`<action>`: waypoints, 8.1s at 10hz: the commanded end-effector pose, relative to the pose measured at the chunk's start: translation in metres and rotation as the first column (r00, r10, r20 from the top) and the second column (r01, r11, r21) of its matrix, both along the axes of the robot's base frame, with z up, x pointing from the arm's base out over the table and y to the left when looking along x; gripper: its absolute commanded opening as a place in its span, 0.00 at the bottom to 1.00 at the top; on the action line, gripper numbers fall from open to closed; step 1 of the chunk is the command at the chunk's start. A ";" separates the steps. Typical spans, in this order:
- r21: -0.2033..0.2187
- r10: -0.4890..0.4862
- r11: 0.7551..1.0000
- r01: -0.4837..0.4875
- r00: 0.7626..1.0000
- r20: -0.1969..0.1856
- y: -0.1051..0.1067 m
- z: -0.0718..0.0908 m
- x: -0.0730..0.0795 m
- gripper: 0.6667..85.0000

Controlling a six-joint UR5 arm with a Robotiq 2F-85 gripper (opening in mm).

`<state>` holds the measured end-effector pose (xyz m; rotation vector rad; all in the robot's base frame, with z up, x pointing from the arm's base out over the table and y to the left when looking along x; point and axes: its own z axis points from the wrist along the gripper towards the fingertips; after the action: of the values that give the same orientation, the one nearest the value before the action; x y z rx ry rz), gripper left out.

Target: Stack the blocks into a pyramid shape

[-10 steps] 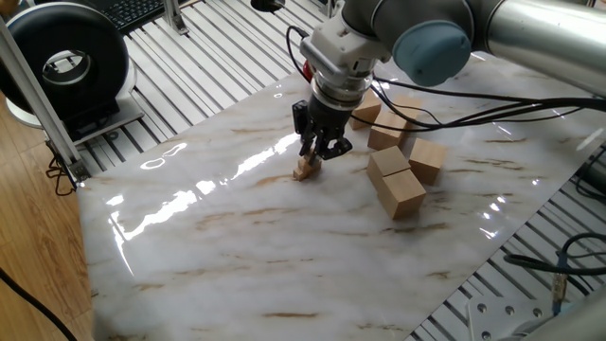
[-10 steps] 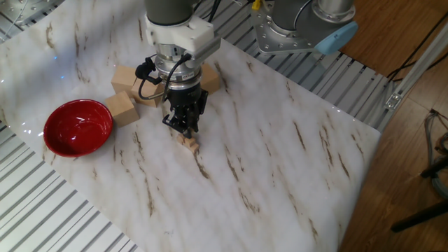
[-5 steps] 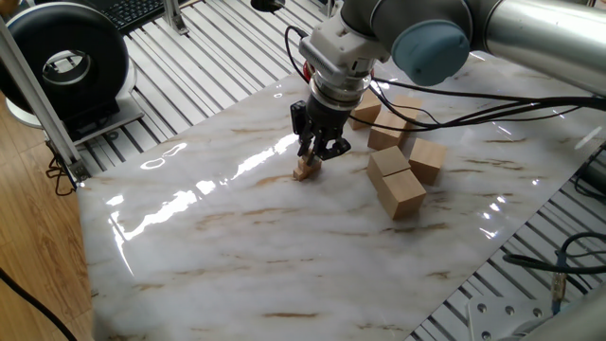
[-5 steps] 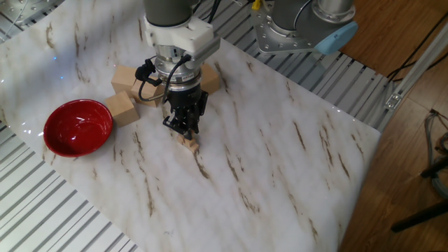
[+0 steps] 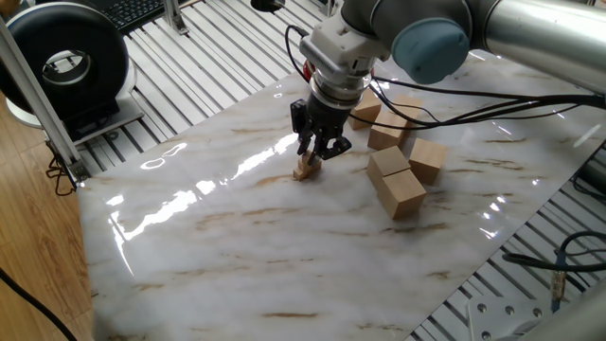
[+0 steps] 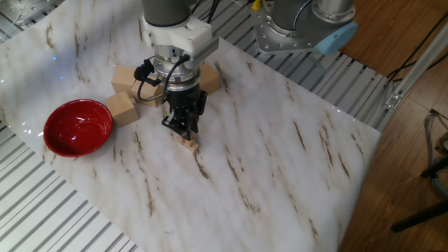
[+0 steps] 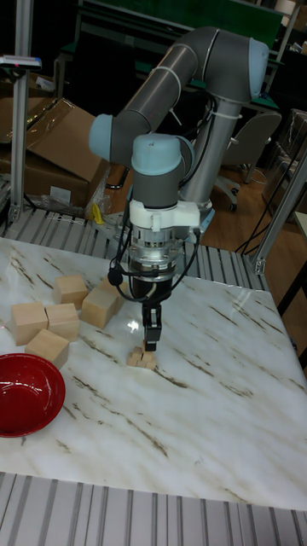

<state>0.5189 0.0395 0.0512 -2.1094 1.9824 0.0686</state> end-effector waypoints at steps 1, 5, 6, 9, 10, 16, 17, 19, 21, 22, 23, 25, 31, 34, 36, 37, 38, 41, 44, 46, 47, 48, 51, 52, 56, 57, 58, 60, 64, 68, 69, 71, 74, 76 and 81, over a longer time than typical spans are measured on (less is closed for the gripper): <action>0.012 -0.005 1.000 0.005 1.000 0.005 0.000 0.002 0.002 0.36; 0.012 -0.002 1.000 0.002 1.000 0.008 0.000 0.002 0.004 0.37; 0.009 -0.005 1.000 0.005 1.000 0.012 0.000 0.003 0.004 0.38; 0.003 -0.016 1.000 0.016 1.000 0.013 0.000 0.008 0.006 0.39; 0.001 -0.021 1.000 0.021 1.000 0.010 0.000 0.010 0.006 0.40; 0.005 -0.082 0.997 0.082 0.997 -0.009 0.020 0.022 0.012 0.39; 0.012 -0.088 0.996 0.088 0.996 -0.011 0.023 0.021 0.013 0.38; 0.011 -0.096 0.995 0.096 0.995 -0.011 0.029 0.016 0.014 0.38; 0.022 -0.104 0.994 0.105 0.994 -0.015 0.034 0.014 0.012 0.38; 0.024 -0.104 0.994 0.104 0.994 -0.017 0.033 0.013 0.012 0.38; 0.025 -0.100 0.995 0.101 0.995 -0.020 0.031 0.010 0.011 0.38; 0.036 -0.097 0.995 0.098 0.995 -0.020 0.027 0.004 0.010 0.38; 0.020 -0.081 0.996 0.081 0.997 -0.015 0.021 -0.001 0.011 0.38; 0.016 -0.094 0.995 0.095 0.995 -0.025 0.019 -0.001 0.009 0.32; 0.016 -0.094 0.995 0.095 0.995 -0.025 0.019 -0.001 0.009 0.31; 0.016 -0.093 0.995 0.094 0.995 -0.024 0.018 -0.001 0.009 0.31; 0.015 -0.093 0.996 0.094 0.995 -0.023 0.017 0.000 0.009 0.31; 0.037 -0.103 0.994 0.104 0.994 -0.036 0.025 0.000 0.007 0.31; 0.041 -0.108 0.993 0.110 0.993 -0.046 0.025 0.001 0.004 0.31; 0.065 -0.123 0.990 0.127 0.990 -0.062 0.024 -0.001 -0.003 0.31; 0.060 -0.127 0.990 0.131 0.990 -0.067 0.022 -0.002 -0.005 0.30; 0.055 -0.138 0.988 0.142 0.988 -0.073 0.020 -0.003 -0.006 0.27; 0.049 -0.143 0.988 0.147 0.987 -0.072 0.019 -0.003 -0.006 0.24; 0.048 -0.145 0.988 0.149 0.987 -0.070 0.018 -0.003 -0.005 0.23; 0.042 -0.141 0.989 0.144 0.988 -0.063 0.016 -0.003 -0.004 0.23; 0.041 -0.141 0.989 0.144 0.988 -0.063 0.015 -0.003 -0.004 0.23; 0.039 -0.141 0.989 0.144 0.988 -0.063 0.013 -0.003 -0.004 0.23; 0.043 -0.143 0.988 0.146 0.988 -0.061 0.014 -0.003 -0.003 0.23; 0.062 -0.178 0.981 0.183 0.981 -0.072 0.030 0.004 -0.001 0.24; 0.018 -0.262 0.965 0.263 0.964 -0.053 0.044 0.025 0.018 0.21; 0.000 -0.314 0.949 0.314 0.948 -0.043 0.045 0.028 0.025 0.15; -0.051 -0.397 0.917 0.396 0.918 -0.006 0.043 0.034 0.039 0.00; -0.050 -0.667 0.745 0.665 0.744 -0.043 0.048 0.045 0.039 0.00; -0.038 -0.769 0.639 0.768 0.637 -0.053 0.044 0.052 0.042 0.00; 0.022 -0.993 0.116 0.993 0.117 -0.005 0.000 0.064 0.056 0.00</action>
<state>0.5742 0.0609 0.1087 -0.6983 2.8222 -0.1255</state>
